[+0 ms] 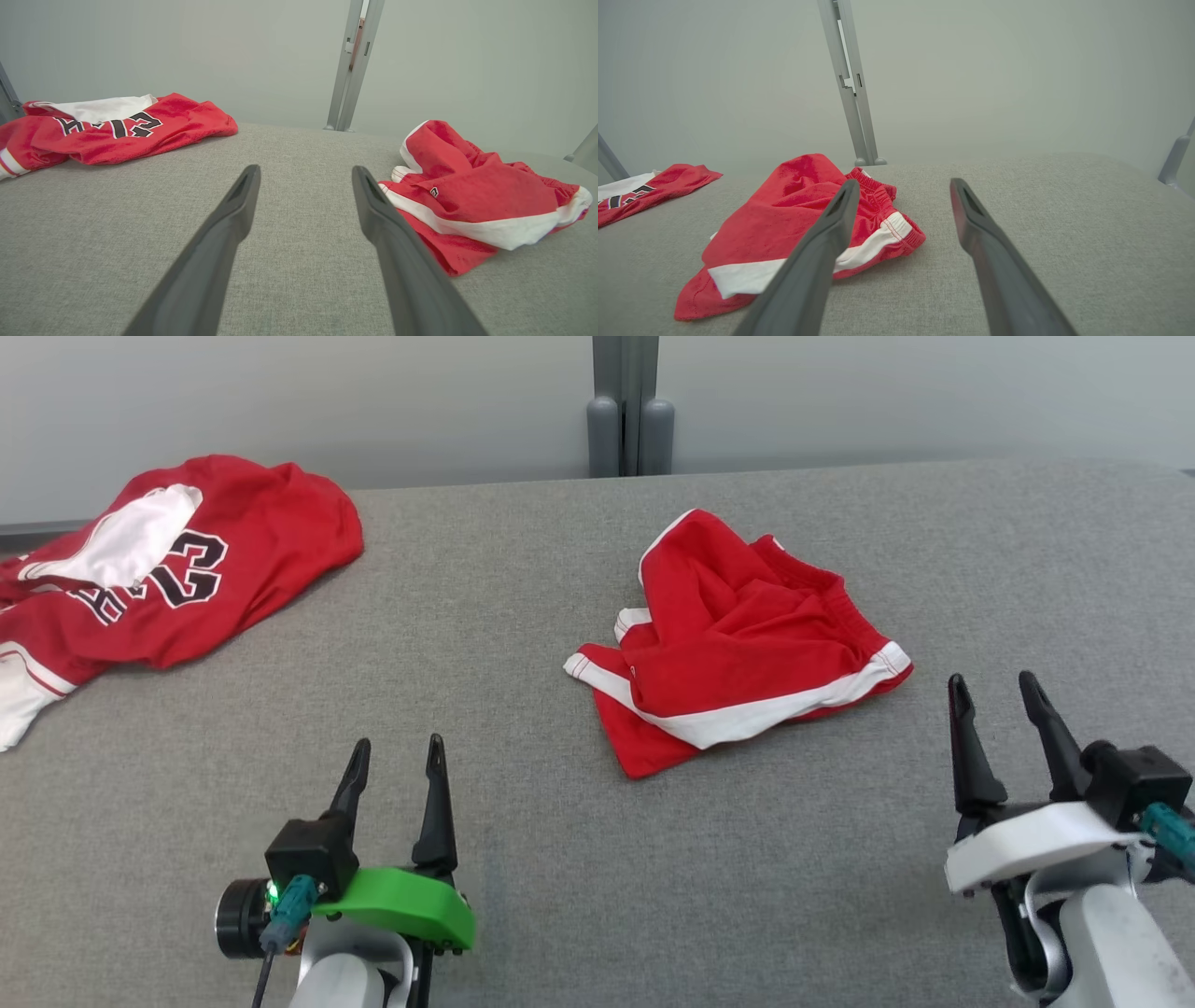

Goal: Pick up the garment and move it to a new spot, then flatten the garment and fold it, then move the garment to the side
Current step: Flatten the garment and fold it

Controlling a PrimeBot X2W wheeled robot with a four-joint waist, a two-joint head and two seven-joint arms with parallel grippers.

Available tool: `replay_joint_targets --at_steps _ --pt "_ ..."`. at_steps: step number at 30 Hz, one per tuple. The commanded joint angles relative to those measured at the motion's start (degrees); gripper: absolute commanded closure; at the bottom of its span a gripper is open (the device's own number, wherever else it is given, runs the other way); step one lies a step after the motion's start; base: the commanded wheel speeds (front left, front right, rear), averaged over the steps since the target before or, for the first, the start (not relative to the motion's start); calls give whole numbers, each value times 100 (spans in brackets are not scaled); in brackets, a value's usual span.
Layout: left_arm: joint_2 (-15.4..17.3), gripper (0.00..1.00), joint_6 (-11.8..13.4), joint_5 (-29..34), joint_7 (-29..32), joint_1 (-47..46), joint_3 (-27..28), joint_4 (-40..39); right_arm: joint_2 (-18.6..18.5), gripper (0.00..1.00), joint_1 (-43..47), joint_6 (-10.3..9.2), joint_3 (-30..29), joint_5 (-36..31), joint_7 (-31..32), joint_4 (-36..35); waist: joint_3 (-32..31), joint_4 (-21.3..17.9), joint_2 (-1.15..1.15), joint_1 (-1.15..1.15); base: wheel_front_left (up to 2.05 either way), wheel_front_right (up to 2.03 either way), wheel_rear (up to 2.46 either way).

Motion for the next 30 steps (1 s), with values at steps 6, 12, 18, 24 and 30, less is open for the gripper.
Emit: replay_joint_targets --at_steps 6,12,18,24,30 --pt "23 0 -8 -26 -5 354 88 51 412 0 696 1 0 -242 -16 -492 -320 -98 0 0 0 0 0" --pt "23 0 -33 1 -4 453 117 56 534 0 781 1 53 -424 -17 -532 -361 -82 0 0 0 0 0" --pt "23 0 -45 28 -4 354 87 30 563 0 691 1 39 -501 -17 -514 -282 -37 0 0 0 0 0" --pt "22 0 -70 186 -4 32 -69 180 568 0 587 1 82 -583 -17 -505 -77 -85 0 0 0 0 0" --pt "23 0 -291 254 87 -811 -436 901 557 0 408 1 219 -640 -17 -591 268 -300 0 0 0 0 0"
